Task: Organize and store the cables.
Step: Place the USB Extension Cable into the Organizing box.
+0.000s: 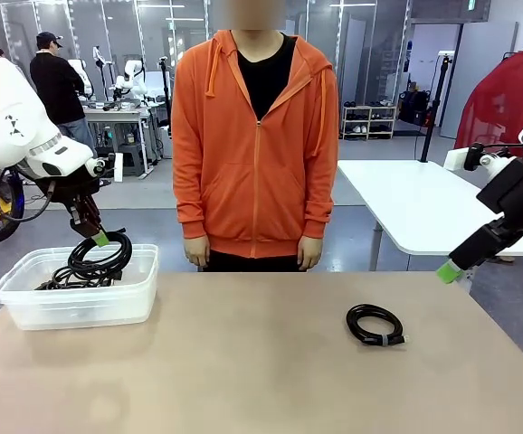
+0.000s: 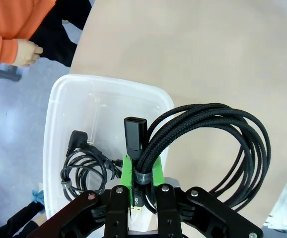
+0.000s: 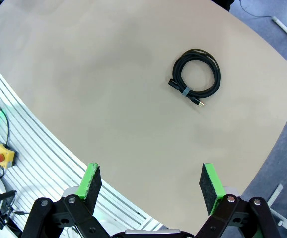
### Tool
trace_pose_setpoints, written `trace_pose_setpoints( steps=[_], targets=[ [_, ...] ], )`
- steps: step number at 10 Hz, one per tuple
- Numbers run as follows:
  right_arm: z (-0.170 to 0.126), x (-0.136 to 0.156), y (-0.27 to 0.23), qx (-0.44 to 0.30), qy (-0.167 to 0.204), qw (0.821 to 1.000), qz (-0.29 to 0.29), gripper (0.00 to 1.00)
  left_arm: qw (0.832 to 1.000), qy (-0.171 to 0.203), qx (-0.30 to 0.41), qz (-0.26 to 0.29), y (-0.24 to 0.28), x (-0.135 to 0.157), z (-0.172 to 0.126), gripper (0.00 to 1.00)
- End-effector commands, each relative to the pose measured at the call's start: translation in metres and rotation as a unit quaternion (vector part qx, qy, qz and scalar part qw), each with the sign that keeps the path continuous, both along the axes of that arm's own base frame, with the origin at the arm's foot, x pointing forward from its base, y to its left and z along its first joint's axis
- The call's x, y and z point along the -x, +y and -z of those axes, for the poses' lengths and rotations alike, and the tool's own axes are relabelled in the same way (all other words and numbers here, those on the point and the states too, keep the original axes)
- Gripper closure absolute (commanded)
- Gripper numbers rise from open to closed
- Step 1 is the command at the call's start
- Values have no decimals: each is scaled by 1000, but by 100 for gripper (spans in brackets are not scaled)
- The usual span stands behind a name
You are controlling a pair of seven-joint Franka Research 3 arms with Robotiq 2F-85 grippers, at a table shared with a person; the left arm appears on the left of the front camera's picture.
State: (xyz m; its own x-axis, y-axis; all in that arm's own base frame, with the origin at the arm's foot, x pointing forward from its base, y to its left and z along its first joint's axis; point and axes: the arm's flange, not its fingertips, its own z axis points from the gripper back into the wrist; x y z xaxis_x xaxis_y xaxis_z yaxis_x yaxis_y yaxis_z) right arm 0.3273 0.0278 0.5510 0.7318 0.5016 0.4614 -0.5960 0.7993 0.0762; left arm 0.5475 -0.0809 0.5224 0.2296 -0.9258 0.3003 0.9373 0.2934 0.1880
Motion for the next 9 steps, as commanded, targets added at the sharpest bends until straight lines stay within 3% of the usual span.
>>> trace_pose_setpoints(
  steps=[1,4,9],
  targets=[
    [-2,-1,1,4,3,1000,0,0,1000,-3,25,-11,11,-21,-1,82],
    [-2,-1,1,4,3,1000,0,0,999,2,42,-27,31,-55,6,82],
    [-2,-1,1,4,3,1000,0,0,996,14,53,-66,39,-103,44,82]
  ],
)
